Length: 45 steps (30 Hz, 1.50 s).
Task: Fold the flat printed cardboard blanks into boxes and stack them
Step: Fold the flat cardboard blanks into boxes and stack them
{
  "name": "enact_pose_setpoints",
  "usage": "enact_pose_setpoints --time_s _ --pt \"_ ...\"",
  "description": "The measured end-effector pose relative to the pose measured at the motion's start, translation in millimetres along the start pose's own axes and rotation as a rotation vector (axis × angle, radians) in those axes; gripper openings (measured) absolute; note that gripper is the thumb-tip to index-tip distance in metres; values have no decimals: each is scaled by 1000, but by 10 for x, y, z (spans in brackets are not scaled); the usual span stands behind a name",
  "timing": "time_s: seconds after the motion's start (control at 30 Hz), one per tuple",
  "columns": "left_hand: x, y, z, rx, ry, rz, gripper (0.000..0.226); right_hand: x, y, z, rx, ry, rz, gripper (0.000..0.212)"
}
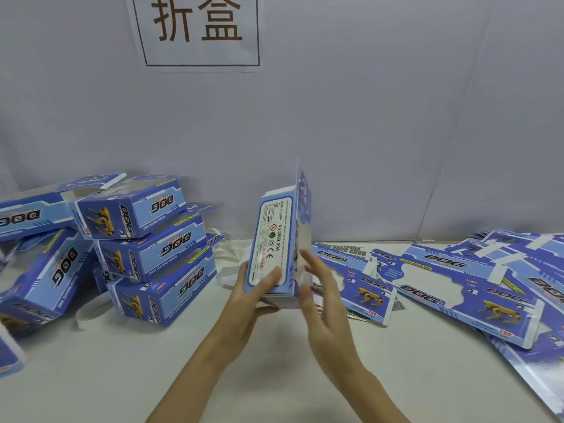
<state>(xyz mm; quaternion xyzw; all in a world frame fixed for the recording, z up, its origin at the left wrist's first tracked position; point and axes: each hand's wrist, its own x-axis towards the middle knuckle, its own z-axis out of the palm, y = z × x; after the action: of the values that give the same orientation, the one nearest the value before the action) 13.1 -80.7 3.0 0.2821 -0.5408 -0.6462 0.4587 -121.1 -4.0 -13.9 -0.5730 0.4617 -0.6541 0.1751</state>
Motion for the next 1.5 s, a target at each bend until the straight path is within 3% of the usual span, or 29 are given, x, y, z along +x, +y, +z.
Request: enact_pose_setpoints --time_s 0.1,0.2,0.27,0.4,0.47,0.57,0.67,0.77,0.83,0.93,1.03,1.17,1.23,1.27,1.33,1.4,1.5 --pt "17 77 -213 -143 -118 -151 82 145 -60 -107 135 112 143 53" --pt "0 66 -272 -128 -264 -177 88 240 -39 -260 277 84 305 72" --pt "-6 30 -180 72 -200 -28 87 242 -37 -276 318 38 373 78" --pt "-35 -89 -58 978 -51 592 107 254 -32 -168 432 124 446 97" --pt "-49 -111 -57 1084 -64 655 113 280 4 -150 416 232 474 95" --pt "-48 -113 -44 764 -77 566 92 338 37 -255 385 211 456 85" --pt "-6 37 -79 460 48 390 85 376 11 -424 529 -18 451 93" --pt "26 128 -171 165 -72 203 84 374 37 -476 532 -186 405 82" --pt "-1 132 -193 47 -139 173 77 349 40 -426 426 -249 378 72" --pt "-48 143 -152 83 -84 246 61 333 -15 -317 269 -218 279 56" --pt "-82 166 -87 168 -50 356 46 344 -96 -275 160 -43 119 52" --pt "-106 211 28 143 -6 455 66 358 -85 -284 196 93 15 59" --pt "-101 225 47 144 27 510 77 347 -101 -286 177 80 -13 66" --pt "-97 221 38 167 33 535 80 339 -104 -278 135 62 -32 60" --pt "-99 220 14 185 10 526 71 308 -99 -260 53 33 -83 41" --pt "-90 195 -40 204 -22 499 51 269 -125 -234 39 16 -82 35" --pt "-79 177 -69 139 -26 433 53 222 -167 -208 104 -30 -3 28"
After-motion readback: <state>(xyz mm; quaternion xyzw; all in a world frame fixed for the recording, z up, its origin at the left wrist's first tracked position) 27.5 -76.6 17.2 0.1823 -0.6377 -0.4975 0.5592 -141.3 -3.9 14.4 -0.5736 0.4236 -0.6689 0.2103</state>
